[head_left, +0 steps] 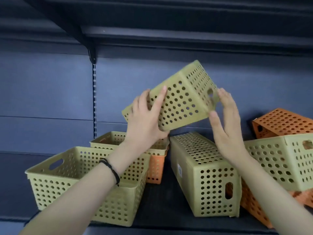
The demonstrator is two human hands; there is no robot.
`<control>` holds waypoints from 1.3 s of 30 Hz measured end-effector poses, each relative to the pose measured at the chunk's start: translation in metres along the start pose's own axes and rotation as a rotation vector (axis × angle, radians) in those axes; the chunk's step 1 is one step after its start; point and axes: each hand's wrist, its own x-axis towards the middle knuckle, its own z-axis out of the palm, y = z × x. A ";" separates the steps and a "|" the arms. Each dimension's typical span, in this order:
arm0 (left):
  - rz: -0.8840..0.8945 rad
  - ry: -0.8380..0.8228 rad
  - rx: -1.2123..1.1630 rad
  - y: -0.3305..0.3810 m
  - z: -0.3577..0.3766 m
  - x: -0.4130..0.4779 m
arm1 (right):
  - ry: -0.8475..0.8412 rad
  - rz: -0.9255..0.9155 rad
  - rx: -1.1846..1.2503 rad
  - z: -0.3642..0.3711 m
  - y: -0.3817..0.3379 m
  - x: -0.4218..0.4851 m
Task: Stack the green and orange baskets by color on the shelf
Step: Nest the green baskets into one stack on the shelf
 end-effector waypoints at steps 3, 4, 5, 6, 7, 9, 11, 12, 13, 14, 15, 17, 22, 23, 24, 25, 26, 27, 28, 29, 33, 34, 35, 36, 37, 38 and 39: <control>-0.160 0.051 -0.247 -0.013 -0.022 0.010 | 0.018 0.143 0.049 0.027 -0.009 0.002; -0.214 0.066 -0.348 -0.018 -0.028 0.011 | -0.018 0.147 0.046 0.037 -0.013 0.001; -0.274 0.078 -0.439 -0.023 -0.034 0.010 | -0.061 0.143 0.046 0.047 -0.019 0.000; -0.341 0.084 -0.519 -0.028 -0.041 0.007 | -0.111 0.145 0.053 0.057 -0.025 -0.003; -0.415 0.083 -0.596 -0.034 -0.046 0.003 | -0.165 0.162 0.067 0.067 -0.030 -0.007; -0.565 0.070 -0.772 -0.047 -0.055 -0.006 | -0.253 0.228 0.119 0.084 -0.043 -0.017; -0.711 0.039 -0.992 -0.060 -0.066 -0.014 | -0.283 0.295 0.173 0.098 -0.052 -0.026; -0.772 0.011 -1.079 -0.066 -0.071 -0.017 | -0.283 0.316 0.168 0.103 -0.056 -0.029; -0.828 -0.015 -1.128 -0.071 -0.075 -0.021 | -0.276 0.318 0.139 0.108 -0.061 -0.030; -0.877 -0.035 -1.146 -0.078 -0.077 -0.025 | -0.259 0.311 0.103 0.111 -0.066 -0.031; -0.926 -0.042 -1.158 -0.084 -0.080 -0.028 | -0.232 0.311 0.084 0.115 -0.070 -0.032; -1.017 -0.037 -1.193 -0.093 -0.085 -0.037 | -0.155 0.361 0.160 0.118 -0.080 -0.032; -1.042 -0.043 -1.282 -0.114 -0.088 -0.055 | -0.051 0.689 0.672 0.134 -0.095 -0.030; -0.986 -0.017 -1.212 -0.116 -0.088 -0.058 | -0.081 0.728 0.692 0.138 -0.095 -0.030; -0.935 0.019 -1.130 -0.122 -0.088 -0.060 | -0.105 0.753 0.718 0.142 -0.095 -0.032; -0.887 0.063 -1.048 -0.129 -0.088 -0.062 | -0.106 0.783 0.755 0.144 -0.095 -0.033; -0.860 0.089 -0.989 -0.138 -0.092 -0.065 | -0.096 0.812 0.795 0.145 -0.095 -0.033; -0.848 0.103 -0.941 -0.148 -0.094 -0.068 | -0.078 0.850 0.824 0.145 -0.095 -0.032; -0.848 0.089 -0.884 -0.156 -0.096 -0.073 | -0.065 0.873 0.847 0.143 -0.096 -0.029; -0.842 0.056 -0.830 -0.165 -0.097 -0.079 | -0.055 0.898 0.860 0.140 -0.097 -0.024; -0.767 -0.089 -0.821 -0.177 -0.099 -0.102 | -0.082 0.971 0.927 0.126 -0.112 -0.003; -0.771 -0.083 -0.799 -0.181 -0.099 -0.108 | -0.119 0.974 0.929 0.122 -0.116 0.001; -0.772 -0.069 -0.775 -0.184 -0.097 -0.114 | -0.160 0.973 0.912 0.118 -0.119 0.003; -0.775 -0.046 -0.753 -0.187 -0.097 -0.119 | -0.198 0.966 0.895 0.117 -0.121 0.005; -0.784 -0.016 -0.742 -0.189 -0.096 -0.123 | -0.228 0.958 0.883 0.117 -0.121 0.005; -0.802 0.019 -0.733 -0.190 -0.097 -0.127 | -0.253 0.946 0.872 0.119 -0.121 0.004; -0.819 0.055 -0.719 -0.191 -0.098 -0.131 | -0.275 0.930 0.859 0.122 -0.121 0.002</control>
